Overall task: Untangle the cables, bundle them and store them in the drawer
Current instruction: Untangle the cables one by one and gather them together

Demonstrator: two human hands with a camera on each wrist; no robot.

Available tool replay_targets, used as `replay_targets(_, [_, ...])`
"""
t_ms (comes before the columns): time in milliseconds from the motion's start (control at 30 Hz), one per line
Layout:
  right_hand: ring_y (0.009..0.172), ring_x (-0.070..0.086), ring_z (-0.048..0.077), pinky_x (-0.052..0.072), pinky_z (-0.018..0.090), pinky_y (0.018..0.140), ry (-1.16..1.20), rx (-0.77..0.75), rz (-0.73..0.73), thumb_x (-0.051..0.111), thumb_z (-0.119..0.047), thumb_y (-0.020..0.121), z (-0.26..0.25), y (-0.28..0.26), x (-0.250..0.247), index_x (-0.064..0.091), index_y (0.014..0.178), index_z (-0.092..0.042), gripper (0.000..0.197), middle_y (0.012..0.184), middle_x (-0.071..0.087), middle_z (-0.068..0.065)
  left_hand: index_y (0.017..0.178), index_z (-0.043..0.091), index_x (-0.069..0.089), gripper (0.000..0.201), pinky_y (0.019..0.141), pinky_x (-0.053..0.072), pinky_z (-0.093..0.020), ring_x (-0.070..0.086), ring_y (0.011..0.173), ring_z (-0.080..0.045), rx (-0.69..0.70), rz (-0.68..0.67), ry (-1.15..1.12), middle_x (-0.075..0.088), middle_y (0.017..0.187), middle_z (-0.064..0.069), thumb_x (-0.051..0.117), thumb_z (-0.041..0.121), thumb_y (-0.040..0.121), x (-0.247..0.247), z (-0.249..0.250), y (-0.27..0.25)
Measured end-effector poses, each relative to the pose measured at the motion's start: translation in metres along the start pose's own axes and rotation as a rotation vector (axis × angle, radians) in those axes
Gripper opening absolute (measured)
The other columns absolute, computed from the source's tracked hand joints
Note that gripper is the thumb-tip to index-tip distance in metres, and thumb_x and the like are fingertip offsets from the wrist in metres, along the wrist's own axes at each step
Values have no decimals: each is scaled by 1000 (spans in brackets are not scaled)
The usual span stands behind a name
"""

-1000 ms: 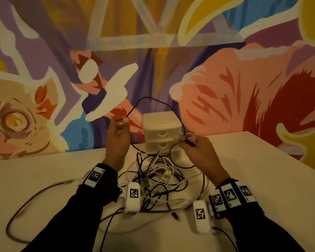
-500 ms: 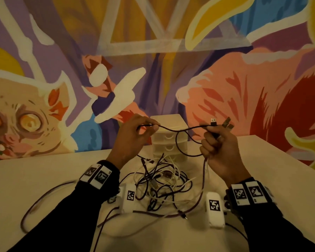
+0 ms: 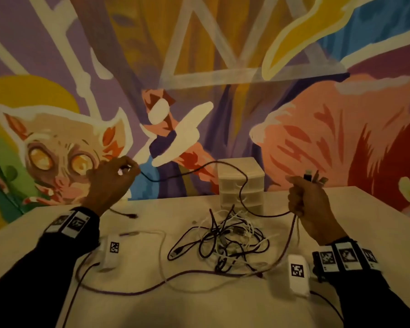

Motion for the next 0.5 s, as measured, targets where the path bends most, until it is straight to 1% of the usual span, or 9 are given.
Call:
replay_targets(67, [33,21,8,16,23,34,46,25,-11,55,-17,110,2,-3,2,40,71,-21,41,45,27,-8,103,38,75,24,107,43,-49,62,116,-34,-149,-136,460,74,113,2,60,52,92,2,-44,-6])
replay_targets(100, [33,21,8,16,23,34,37,32,-23,54,-22,111,2,-5,6,37,70,-21,45,46,27,-8,113,40,74,24,113,37,-49,57,126,-35,-177,-192,602,72,123,1,64,48,93,8,-59,-11])
replay_targets(133, [34,21,9,17,24,35,18,37,-40,53,-28,112,3,-6,9,35,68,-22,48,47,26,-7,122,40,71,28,117,30,-48,50,134,-35,-175,-226,645,68,132,0,67,43,95,17,-64,-16])
replay_targets(200, [36,20,10,17,25,36,-5,52,-80,49,-39,113,5,-9,18,33,69,-22,51,49,24,-5,135,37,65,37,118,26,-47,46,140,-33,-45,-221,513,64,143,-1,70,39,99,37,-35,-27])
replay_targets(267, [38,18,11,15,26,39,-4,82,-114,46,-50,112,7,-14,28,36,69,-21,53,50,23,-4,141,30,63,43,114,34,-41,50,139,-27,106,-255,195,61,148,-1,71,38,101,58,19,-37])
replay_targets(333, [39,18,11,11,30,45,5,104,-159,43,-59,109,6,-21,40,47,66,-16,61,51,23,-3,147,29,57,49,109,36,-30,46,138,-14,206,-390,-38,55,150,5,69,43,102,78,81,-52])
replay_targets(367, [41,17,12,10,32,48,14,112,-193,43,-63,107,4,-26,47,50,65,-15,65,52,23,-3,151,32,53,55,109,37,-28,45,139,-10,247,-467,-93,51,152,8,68,49,101,89,110,-60])
replay_targets(433, [43,15,13,9,34,49,62,122,-285,41,-66,107,-7,-34,61,51,61,-13,70,54,21,-2,158,35,44,77,115,40,-32,41,146,-11,306,-620,-150,43,160,10,71,64,93,107,161,-78])
replay_targets(500, [47,10,16,10,34,48,139,105,-386,39,-64,109,-27,-41,73,46,57,-14,73,52,20,-1,163,36,36,99,121,33,-32,35,150,-7,357,-767,-140,38,162,18,75,76,82,128,196,-92])
Point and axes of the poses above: each hand's wrist, its own y-axis towards the middle knuckle, its own x-axis out of the palm, z = x × y, the point moved 5 cm from there along y, towards the middle knuckle
